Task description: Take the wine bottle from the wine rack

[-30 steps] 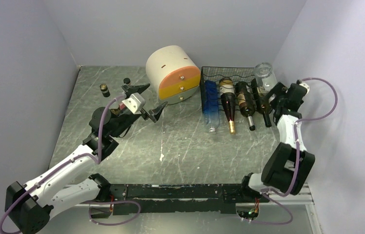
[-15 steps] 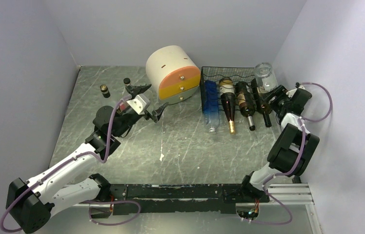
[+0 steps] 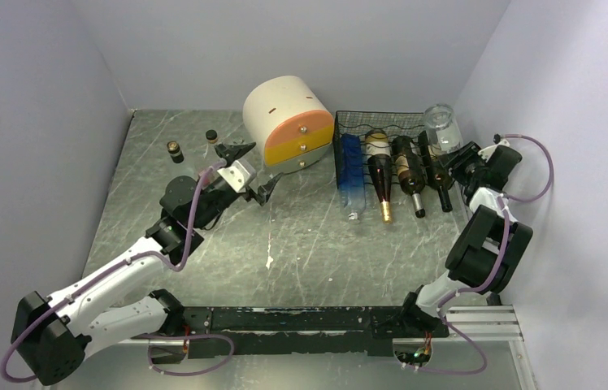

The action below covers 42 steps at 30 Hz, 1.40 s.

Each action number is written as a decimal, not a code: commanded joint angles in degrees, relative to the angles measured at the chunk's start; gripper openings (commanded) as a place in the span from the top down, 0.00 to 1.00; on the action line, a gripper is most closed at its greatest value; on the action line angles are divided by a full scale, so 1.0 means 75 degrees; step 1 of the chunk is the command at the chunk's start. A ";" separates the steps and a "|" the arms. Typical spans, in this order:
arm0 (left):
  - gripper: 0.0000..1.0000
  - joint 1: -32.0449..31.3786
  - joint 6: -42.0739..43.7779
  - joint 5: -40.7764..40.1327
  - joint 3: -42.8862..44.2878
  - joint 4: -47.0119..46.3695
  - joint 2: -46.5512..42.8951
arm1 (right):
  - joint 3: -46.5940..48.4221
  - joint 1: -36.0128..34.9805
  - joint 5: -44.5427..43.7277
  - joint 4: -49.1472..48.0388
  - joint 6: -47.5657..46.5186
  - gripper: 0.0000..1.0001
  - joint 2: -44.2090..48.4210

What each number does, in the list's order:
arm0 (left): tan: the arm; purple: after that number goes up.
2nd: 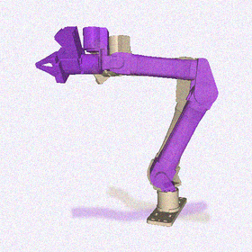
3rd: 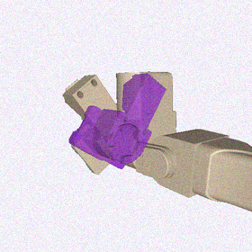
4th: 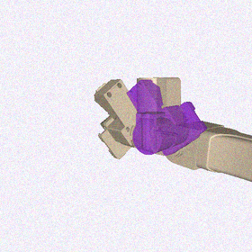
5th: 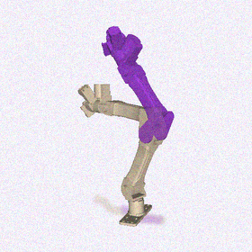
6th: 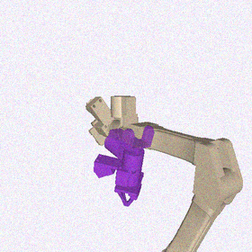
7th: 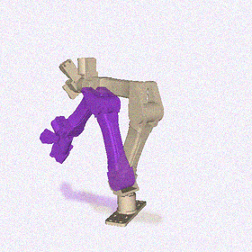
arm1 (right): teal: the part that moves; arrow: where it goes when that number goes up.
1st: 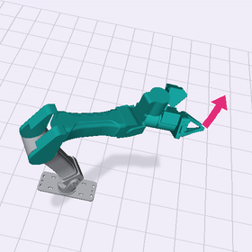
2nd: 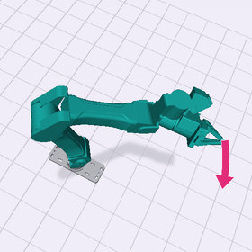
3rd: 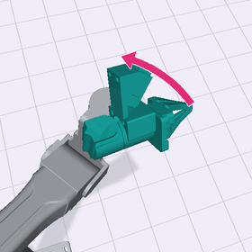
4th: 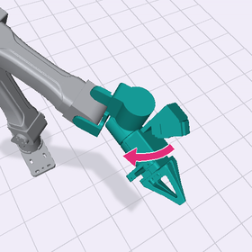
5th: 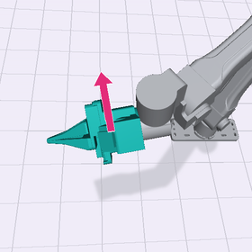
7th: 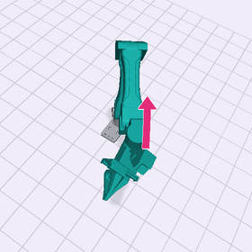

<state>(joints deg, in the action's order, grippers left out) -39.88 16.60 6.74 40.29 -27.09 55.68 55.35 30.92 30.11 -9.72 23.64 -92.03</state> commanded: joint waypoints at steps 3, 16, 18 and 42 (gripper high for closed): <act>0.05 -0.0306 0.0059 -0.0033 -0.0070 -0.0286 0.0141 | 0.0042 0.0073 0.0296 -0.0524 0.0258 0.63 0.0032; 0.06 -0.0329 0.0026 0.0154 0.0092 -0.0046 0.0021 | -0.1667 0.0013 0.1769 -0.3422 0.3386 0.96 0.0777; 0.06 -0.0335 0.0019 0.0143 0.0045 -0.0127 -0.0039 | -0.1752 0.0014 0.1829 -0.3409 0.3443 0.98 0.1121; 0.07 -0.0401 -0.0202 0.0051 0.0125 -0.0057 0.0332 | -0.3515 -0.0068 0.2655 -0.6734 0.7007 1.00 0.2091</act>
<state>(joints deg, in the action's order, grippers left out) -42.50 15.75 6.72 40.21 -26.70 58.17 27.53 30.83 46.83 -47.70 72.62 -81.52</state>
